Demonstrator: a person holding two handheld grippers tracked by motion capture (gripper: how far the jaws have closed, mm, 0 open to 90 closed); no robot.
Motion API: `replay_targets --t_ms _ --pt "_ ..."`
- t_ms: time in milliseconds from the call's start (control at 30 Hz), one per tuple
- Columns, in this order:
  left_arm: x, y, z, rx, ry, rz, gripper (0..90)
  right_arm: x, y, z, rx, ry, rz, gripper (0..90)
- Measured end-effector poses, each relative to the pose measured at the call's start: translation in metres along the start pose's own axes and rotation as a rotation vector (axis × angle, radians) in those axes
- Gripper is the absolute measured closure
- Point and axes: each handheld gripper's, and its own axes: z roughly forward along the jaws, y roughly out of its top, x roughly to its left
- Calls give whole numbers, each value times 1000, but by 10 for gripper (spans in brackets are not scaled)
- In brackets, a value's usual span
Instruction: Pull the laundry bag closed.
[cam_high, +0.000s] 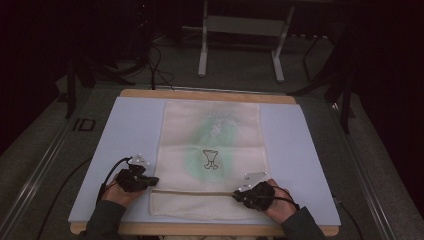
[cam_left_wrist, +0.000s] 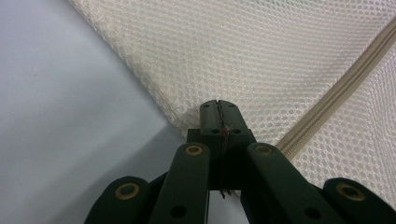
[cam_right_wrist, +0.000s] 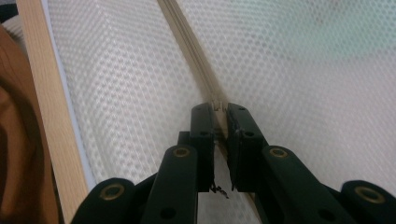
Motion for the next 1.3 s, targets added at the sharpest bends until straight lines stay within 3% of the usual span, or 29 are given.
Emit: replay_targets --t_ms 700,1300 --pt "0 0 0 1 -2 1 900 -14 -26 -17 15 -17 39 823" --pt "0 0 0 0 -1 1 900 -31 -54 -39 26 -27 115 823"
